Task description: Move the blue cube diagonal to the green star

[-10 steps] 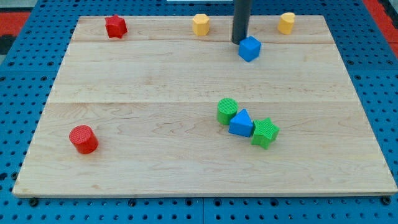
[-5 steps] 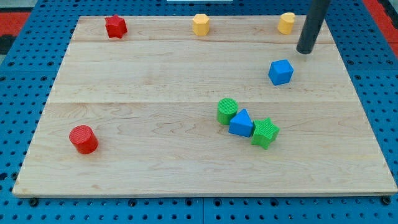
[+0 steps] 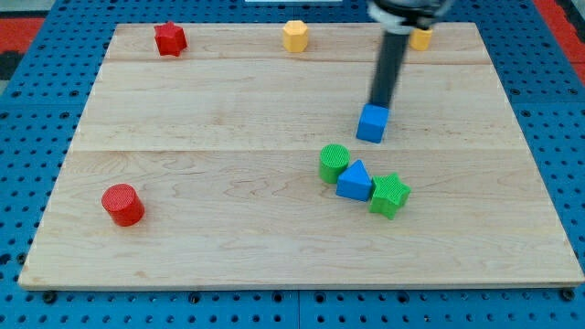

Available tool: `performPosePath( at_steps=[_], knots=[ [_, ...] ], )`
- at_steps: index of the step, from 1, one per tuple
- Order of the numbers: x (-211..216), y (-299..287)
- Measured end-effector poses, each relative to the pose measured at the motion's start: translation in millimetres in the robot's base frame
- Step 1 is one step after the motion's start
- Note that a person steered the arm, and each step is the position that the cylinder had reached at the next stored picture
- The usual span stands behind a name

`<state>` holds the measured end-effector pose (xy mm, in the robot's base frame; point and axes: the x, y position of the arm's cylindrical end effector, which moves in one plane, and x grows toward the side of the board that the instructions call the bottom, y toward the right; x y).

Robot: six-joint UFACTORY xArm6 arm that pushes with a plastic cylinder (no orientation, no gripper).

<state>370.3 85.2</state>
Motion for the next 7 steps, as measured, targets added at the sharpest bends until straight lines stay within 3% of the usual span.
performPosePath(
  at_steps=[3, 5, 7],
  knots=[
    [39.9, -51.8],
    [33.3, 50.1],
    [32.9, 55.7]
  ],
)
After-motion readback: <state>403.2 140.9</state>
